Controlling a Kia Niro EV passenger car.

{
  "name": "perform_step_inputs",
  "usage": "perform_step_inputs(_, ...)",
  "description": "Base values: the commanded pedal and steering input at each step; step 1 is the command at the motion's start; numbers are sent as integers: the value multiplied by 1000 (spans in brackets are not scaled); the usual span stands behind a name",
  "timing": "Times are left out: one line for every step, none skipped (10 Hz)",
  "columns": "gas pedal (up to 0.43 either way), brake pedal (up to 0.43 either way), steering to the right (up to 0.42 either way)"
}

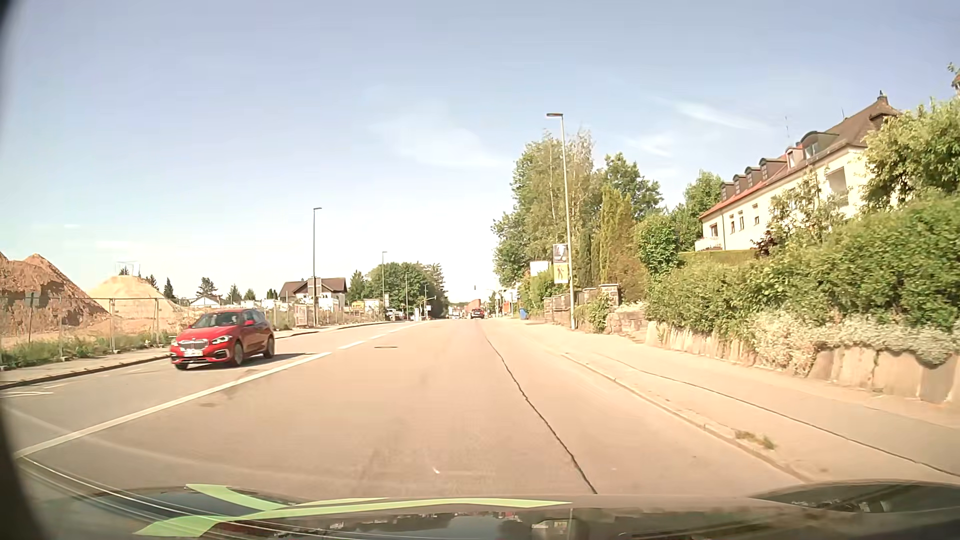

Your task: Follow the waypoints while adhering to traffic rules and regulations

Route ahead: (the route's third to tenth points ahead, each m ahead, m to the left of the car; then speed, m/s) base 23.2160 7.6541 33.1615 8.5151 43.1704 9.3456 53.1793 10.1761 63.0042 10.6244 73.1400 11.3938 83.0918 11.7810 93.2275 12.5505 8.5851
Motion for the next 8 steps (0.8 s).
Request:
perform_step_inputs(98,0,-3)
perform_step_inputs(98,0,-11)
perform_step_inputs(98,0,-19)
perform_step_inputs(98,0,-22)
perform_step_inputs(98,0,-25)
perform_step_inputs(98,0,-26)
perform_step_inputs(98,0,-26)
perform_step_inputs(98,0,-27)
